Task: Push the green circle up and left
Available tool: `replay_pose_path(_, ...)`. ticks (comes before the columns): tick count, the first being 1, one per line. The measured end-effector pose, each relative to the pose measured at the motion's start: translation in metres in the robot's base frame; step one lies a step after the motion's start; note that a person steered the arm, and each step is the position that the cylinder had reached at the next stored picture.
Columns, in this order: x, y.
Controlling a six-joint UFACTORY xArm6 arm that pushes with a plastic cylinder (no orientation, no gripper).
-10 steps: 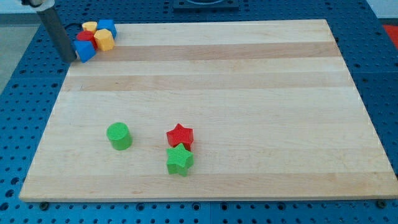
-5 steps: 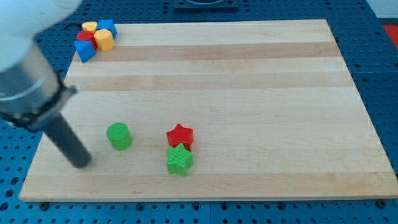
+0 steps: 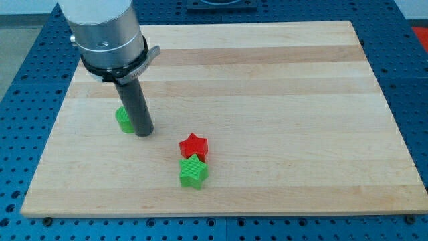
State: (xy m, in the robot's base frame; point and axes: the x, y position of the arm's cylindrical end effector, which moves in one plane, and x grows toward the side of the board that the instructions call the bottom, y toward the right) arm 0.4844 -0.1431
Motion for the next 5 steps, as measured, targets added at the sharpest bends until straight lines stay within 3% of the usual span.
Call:
replay_pose_path(1,-0.008,-0.038)
replay_pose_path(3,-0.068,-0.069)
replay_pose_path(4,-0.049,-0.07)
replay_pose_path(5,-0.027,-0.107)
